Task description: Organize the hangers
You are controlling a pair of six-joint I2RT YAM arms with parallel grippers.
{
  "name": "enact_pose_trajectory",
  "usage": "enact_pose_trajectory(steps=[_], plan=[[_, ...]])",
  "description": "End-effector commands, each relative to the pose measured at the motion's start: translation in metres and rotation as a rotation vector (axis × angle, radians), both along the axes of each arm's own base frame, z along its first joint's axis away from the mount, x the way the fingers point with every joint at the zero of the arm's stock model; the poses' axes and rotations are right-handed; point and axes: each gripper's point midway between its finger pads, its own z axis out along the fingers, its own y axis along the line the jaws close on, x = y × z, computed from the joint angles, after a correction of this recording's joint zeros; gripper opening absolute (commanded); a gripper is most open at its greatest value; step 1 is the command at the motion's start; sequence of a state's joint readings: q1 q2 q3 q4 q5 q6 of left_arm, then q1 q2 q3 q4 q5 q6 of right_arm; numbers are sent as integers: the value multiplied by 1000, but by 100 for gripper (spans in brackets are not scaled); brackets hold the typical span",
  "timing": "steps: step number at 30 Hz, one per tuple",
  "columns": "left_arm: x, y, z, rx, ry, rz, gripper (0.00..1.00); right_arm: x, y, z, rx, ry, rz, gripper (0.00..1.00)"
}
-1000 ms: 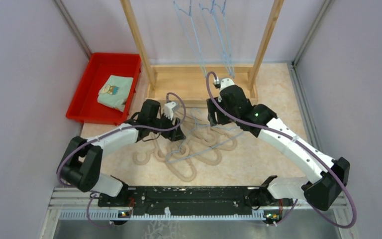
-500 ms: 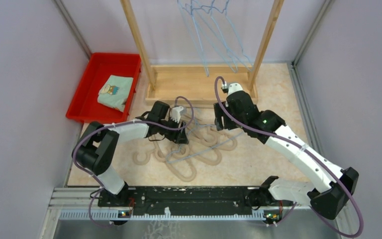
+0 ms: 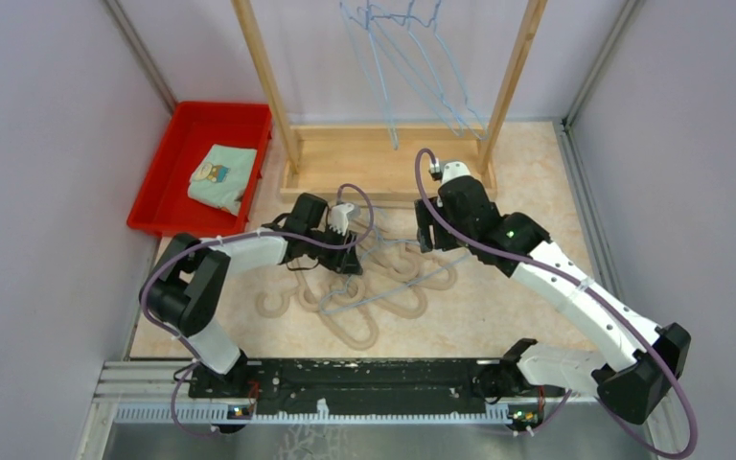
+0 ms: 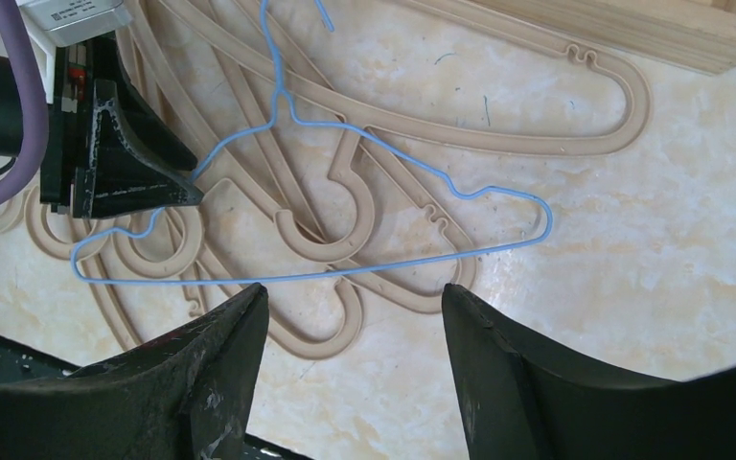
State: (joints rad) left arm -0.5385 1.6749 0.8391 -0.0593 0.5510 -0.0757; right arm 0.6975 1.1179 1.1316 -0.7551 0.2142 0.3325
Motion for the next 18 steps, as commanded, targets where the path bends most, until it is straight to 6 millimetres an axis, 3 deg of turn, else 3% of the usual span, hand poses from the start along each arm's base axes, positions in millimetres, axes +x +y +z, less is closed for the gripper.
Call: enact_pose_trajectory(steps=[1,5,14,18], plan=[[-4,-9,2,-31,7,-38,47,3,-1,12,19,-44,8,67],[-9,-8,-7,-17,32,-44,41,1,-3,11,19,-44,2,67],[-4,-9,0,-6,17,-36,1,-1,-3,4,29,-35,1,67],[0,-9,9,3,-4,-40,0,0,-2,2,34,-35,2,67]])
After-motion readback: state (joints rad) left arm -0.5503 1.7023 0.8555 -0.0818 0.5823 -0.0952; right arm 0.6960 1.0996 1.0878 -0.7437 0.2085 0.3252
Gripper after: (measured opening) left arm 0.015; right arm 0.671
